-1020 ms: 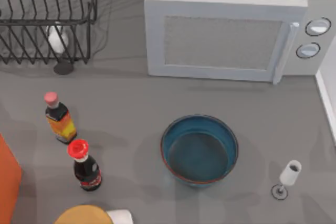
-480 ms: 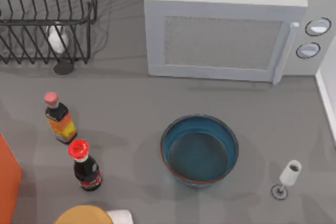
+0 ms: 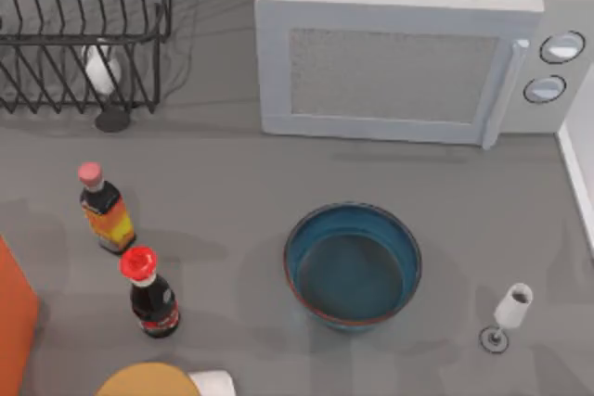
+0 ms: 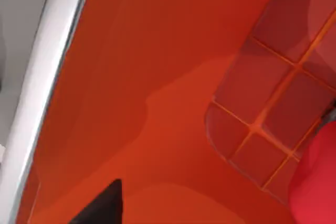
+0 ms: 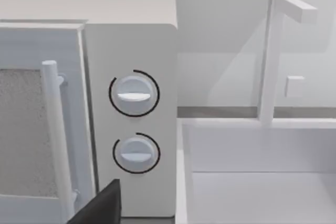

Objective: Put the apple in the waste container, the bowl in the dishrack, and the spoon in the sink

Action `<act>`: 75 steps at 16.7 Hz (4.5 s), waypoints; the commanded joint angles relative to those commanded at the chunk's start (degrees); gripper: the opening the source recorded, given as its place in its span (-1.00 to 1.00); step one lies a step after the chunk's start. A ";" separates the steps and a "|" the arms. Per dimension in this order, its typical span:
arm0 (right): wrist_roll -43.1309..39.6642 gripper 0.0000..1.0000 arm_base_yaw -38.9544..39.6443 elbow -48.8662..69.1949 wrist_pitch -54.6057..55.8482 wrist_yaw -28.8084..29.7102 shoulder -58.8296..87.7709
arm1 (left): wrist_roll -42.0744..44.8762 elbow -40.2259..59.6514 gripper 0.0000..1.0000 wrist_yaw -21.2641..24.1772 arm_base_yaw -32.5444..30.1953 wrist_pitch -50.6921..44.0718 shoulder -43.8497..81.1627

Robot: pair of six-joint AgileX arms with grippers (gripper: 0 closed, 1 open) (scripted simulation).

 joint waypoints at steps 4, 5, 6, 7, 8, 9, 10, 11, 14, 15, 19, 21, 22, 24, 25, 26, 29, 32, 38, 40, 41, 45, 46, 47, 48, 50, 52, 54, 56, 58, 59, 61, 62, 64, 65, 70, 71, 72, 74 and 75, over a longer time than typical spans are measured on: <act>0.00 1.00 0.00 0.00 0.00 0.00 0.00 | -25.84 -10.59 1.00 -0.29 -3.94 13.34 -15.98; 0.00 1.00 0.00 0.00 0.00 0.00 0.00 | -32.52 -13.32 1.00 -0.37 -4.97 16.80 -20.14; 0.00 1.00 0.00 0.00 0.00 0.00 0.00 | -39.07 -16.04 1.00 -0.43 -5.99 20.26 -24.25; 0.00 1.00 0.00 0.00 0.00 0.00 0.00 | -45.35 -18.73 1.00 -0.50 -6.99 23.68 -28.31; 0.00 1.00 0.00 0.00 0.00 0.00 0.00 | -51.23 -21.34 1.00 -0.56 -7.97 27.01 -32.27; 0.00 1.00 0.00 0.00 0.00 0.00 0.00 | -56.58 -23.84 1.00 -0.62 -8.90 30.21 -36.09; 0.00 1.00 0.00 0.00 0.00 0.00 0.00 | -61.35 -26.19 1.00 -0.67 -9.78 33.22 -39.73; 0.00 1.00 0.00 0.00 0.00 0.00 0.00 | -65.51 -28.36 1.00 -0.72 -10.59 36.01 -43.11; 0.00 1.00 0.00 0.00 0.00 0.00 0.00 | -74.34 -33.49 1.00 -0.84 -12.57 42.60 -51.01; 0.00 1.00 0.00 0.00 0.00 0.00 0.00 | -76.04 -34.61 1.00 -0.86 -13.00 44.04 -52.63; 0.00 1.00 0.00 0.00 0.00 0.00 0.00 | -77.61 -35.69 1.00 -0.88 -13.40 45.44 -54.12; 0.00 1.00 0.00 0.00 0.00 0.00 0.00 | -76.58 -35.36 1.00 -1.64 -12.43 45.44 -53.98; 0.00 1.00 0.00 0.00 0.00 0.00 0.00 | -76.58 -35.36 1.00 -1.64 -12.43 45.44 -53.98; 0.00 1.00 0.00 0.00 0.00 0.00 0.00 | -77.44 -33.68 1.00 -1.61 -13.32 43.98 -52.29; 0.00 1.00 0.00 0.00 0.00 0.00 0.00 | -78.29 -31.95 1.00 -1.59 -14.20 42.54 -50.56; 0.00 1.00 0.00 0.00 0.00 0.00 0.00 | -79.39 -29.63 1.00 -1.56 -15.34 40.67 -48.24; 0.00 1.00 0.00 0.00 0.00 0.00 0.00 | -83.92 -19.14 1.00 -1.47 -20.04 32.97 -37.75; 0.00 1.00 0.00 0.00 0.00 0.00 0.00 | -89.94 -3.65 1.00 -1.37 -26.32 22.72 -22.39; 0.00 1.00 0.00 0.00 0.00 0.00 0.00 | -104.44 36.27 1.00 -1.00 -41.44 -1.87 16.98; 0.00 1.00 0.00 0.00 0.00 0.00 0.00 | -109.43 50.26 1.00 -0.85 -46.62 -10.29 30.76; 0.00 1.00 0.00 0.00 0.00 0.00 0.00 | -111.85 57.05 1.00 -0.78 -49.12 -14.36 37.48; 0.00 1.00 0.00 0.00 0.00 0.00 0.00 | -120.62 81.64 1.00 -0.65 -58.14 -29.12 61.78; 0.00 1.00 0.00 0.00 0.00 0.00 0.00 | -122.48 86.81 1.00 -0.63 -60.05 -32.25 66.89; 0.00 1.00 0.00 0.00 0.00 0.00 0.00 | -124.20 91.54 1.00 -0.61 -61.80 -35.12 71.53; 0.00 1.00 0.00 0.00 0.00 0.00 0.00 | -125.75 95.78 1.00 -0.58 -63.39 -37.72 75.68; 0.00 1.00 0.00 0.00 0.00 0.00 0.00 | -128.33 102.61 1.00 -0.55 -66.01 -42.03 82.40; 0.00 1.00 0.00 0.00 0.00 0.00 0.00 | -130.11 107.09 1.00 -0.52 -67.79 -44.99 86.83; 0.00 1.00 0.00 0.00 0.00 0.00 0.00 | -130.92 109.07 1.00 -0.51 -68.59 -46.33 88.80; 0.00 1.00 0.00 0.00 0.00 0.00 0.00 | -130.95 109.15 1.00 -0.51 -68.62 -46.38 88.87; 0.00 1.00 0.00 0.00 0.00 0.00 0.00 | -130.95 109.15 1.00 -0.51 -68.62 -46.38 88.87; 0.00 1.00 0.00 0.00 0.00 0.00 0.00 | -130.89 109.03 1.00 -0.51 -68.36 -46.25 88.91; 0.00 1.00 0.00 0.00 0.00 0.00 0.00 | -130.79 108.13 1.00 -0.51 -68.40 -45.37 88.76; 0.00 1.00 0.00 0.00 0.00 0.00 0.00 | -130.74 106.77 1.00 -0.52 -68.40 -44.05 88.58; 0.00 1.00 0.00 0.00 0.00 0.00 0.00 | -130.70 102.26 1.00 -0.53 -68.37 -39.89 88.13; 0.00 1.00 0.00 0.00 0.00 0.00 0.00 | -130.70 99.33 1.00 -0.53 -68.35 -37.31 87.88; 0.00 1.00 0.00 0.00 0.00 0.00 0.00 | -130.77 85.13 1.00 -0.54 -68.42 -24.44 86.87; 0.00 1.00 0.00 0.00 0.00 0.00 0.00 | -130.80 83.61 1.00 -0.54 -68.45 -22.95 86.78; 0.00 1.00 0.00 0.00 0.00 0.00 0.00 | -130.84 82.70 1.00 -0.54 -68.48 -22.06 86.75; 0.00 1.00 0.00 0.00 0.00 0.00 0.00 | -130.85 82.40 1.00 -0.54 -68.49 -21.77 86.73; 0.00 1.00 0.00 0.00 0.00 0.00 0.00 | -130.85 82.40 1.00 -0.54 -68.49 -21.77 86.73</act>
